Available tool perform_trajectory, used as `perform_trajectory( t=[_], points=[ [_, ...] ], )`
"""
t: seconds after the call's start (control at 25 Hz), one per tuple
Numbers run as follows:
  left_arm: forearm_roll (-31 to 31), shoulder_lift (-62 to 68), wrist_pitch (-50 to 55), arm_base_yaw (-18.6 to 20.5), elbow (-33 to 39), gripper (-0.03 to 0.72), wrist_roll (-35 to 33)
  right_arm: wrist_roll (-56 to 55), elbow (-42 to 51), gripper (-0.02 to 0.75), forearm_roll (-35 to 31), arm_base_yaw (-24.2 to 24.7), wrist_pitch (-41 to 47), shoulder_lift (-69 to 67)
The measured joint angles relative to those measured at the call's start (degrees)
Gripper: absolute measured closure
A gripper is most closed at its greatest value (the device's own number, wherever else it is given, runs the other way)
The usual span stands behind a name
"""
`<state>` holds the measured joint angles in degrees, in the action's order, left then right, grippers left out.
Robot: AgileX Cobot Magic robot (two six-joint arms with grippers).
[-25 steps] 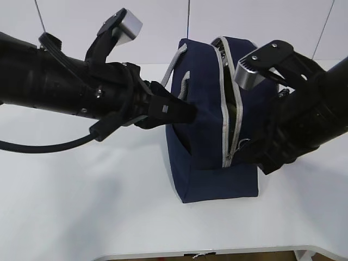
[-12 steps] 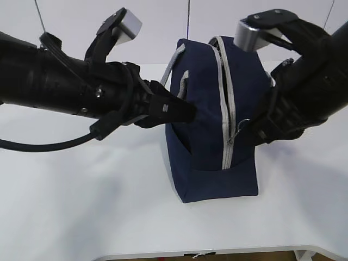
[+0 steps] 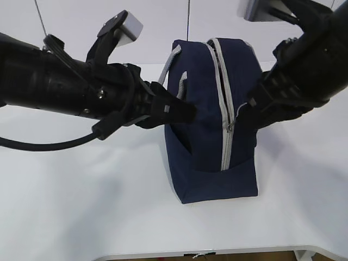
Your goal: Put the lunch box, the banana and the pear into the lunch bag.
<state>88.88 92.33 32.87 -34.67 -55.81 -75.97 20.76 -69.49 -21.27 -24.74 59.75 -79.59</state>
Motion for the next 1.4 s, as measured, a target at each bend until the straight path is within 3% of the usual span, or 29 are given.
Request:
perform_trajectory(
  t=[0.44,0.8,1.4],
  points=[
    [0.0,0.1,-0.3,0.0,0.0,0.701,0.0,-6.0,-10.3,0.720,0.0,0.0,5.8,-6.4],
    [0.1,0.1,-0.5,0.0,0.0,0.701,0.0,-10.0,-17.4,0.720,4.3,0.0,8.5,-8.4],
    [0.0,0.1,-2.2,0.0,0.0,0.701,0.0,-13.4,-36.9,0.720,7.9,0.0,13.0,-21.5]
  ],
)
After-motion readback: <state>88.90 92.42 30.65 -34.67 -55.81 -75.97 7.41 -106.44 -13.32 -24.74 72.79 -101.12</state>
